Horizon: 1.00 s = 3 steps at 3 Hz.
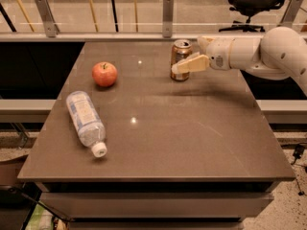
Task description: Knock orange can over
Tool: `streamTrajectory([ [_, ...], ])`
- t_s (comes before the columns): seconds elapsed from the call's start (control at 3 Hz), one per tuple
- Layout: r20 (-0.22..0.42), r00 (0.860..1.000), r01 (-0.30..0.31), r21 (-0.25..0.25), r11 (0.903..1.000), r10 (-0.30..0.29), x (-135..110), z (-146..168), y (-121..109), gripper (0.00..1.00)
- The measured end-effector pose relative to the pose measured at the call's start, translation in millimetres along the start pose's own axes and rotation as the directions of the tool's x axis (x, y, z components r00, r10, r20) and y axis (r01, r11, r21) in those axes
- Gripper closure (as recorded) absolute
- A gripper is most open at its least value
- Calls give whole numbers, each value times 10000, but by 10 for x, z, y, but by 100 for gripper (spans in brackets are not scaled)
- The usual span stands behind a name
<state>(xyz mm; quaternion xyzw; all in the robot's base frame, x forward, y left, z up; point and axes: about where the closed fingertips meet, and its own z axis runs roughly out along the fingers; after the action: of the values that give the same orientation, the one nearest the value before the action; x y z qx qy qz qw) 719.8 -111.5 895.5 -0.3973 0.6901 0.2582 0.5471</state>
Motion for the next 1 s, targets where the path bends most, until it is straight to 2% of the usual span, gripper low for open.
streamTrajectory([
  [0.33,370,9993,-37,-756,9971,65,-10,113,26,17],
  [1.0,400,9992,-28,-905,9959,64,-21,164,60,65],
])
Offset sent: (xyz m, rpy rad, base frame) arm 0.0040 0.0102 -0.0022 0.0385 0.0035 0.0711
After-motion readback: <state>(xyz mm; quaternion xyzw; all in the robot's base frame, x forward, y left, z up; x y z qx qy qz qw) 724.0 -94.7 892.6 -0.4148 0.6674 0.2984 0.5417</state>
